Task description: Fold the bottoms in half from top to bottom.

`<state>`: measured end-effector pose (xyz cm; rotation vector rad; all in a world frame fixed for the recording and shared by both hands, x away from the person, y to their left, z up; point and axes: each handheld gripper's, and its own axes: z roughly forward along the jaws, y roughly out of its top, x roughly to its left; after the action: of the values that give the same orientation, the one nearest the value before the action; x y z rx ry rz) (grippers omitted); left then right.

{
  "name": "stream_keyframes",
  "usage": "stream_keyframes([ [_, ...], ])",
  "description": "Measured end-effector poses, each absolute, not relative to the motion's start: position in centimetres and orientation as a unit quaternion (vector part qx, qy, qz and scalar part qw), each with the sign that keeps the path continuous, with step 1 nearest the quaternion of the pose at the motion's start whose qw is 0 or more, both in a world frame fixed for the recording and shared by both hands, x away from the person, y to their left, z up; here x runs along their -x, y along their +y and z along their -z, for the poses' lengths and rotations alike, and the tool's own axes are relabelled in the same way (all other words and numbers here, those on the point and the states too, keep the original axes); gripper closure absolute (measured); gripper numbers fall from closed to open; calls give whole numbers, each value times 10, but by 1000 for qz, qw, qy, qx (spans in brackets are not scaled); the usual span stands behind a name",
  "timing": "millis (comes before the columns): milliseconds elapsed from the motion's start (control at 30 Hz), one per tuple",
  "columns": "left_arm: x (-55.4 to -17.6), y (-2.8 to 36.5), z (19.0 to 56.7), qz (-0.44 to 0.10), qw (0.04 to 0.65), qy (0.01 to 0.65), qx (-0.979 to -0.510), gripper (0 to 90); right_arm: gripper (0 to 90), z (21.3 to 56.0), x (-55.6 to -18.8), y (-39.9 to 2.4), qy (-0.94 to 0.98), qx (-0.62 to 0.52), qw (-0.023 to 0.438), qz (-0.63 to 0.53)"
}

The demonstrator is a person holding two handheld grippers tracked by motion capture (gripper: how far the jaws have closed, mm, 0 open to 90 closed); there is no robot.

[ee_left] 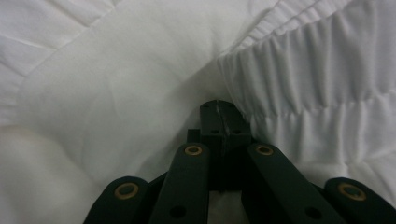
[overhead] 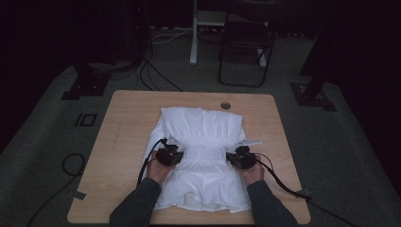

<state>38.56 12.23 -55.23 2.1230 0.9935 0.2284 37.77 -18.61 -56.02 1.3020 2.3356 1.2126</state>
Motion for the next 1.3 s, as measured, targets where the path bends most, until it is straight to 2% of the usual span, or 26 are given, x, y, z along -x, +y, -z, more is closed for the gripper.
stream_keyframes([
  [200,-361,127,539,-91,400,357,-839,862,830,547,-357,-186,799,-377,103,-457],
  [267,-346,129,534,-74,406,311,-856,852,819,541,-344,-188,805,-342,98,-474],
  [400,-336,136,526,-83,420,315,-847,805,800,531,-326,-191,806,-311,102,-493],
  [500,-338,136,523,-85,429,322,-840,786,795,526,-324,-194,792,-319,89,-512],
  [633,-334,124,534,-76,404,306,-859,782,786,538,-317,-184,809,-308,64,-497],
  [700,-332,119,547,-72,370,305,-874,782,798,549,-313,-177,829,-298,63,-469],
  [767,-331,118,552,-73,370,305,-874,783,812,561,-312,-171,848,-301,64,-432],
  [867,-331,118,543,-95,369,299,-875,734,801,561,-316,-170,847,-309,62,-429],
  [967,-343,120,526,-133,380,305,-863,673,730,544,-324,-176,830,-323,110,-440],
  [1100,-378,120,515,-164,391,339,-840,649,642,523,-355,-181,800,-358,158,-455],
  [1233,-415,121,524,-174,388,380,-822,631,607,518,-395,-174,791,-380,192,-440],
  [1300,-429,125,539,-161,383,400,-817,616,591,525,-412,-169,794,-388,199,-423],
])
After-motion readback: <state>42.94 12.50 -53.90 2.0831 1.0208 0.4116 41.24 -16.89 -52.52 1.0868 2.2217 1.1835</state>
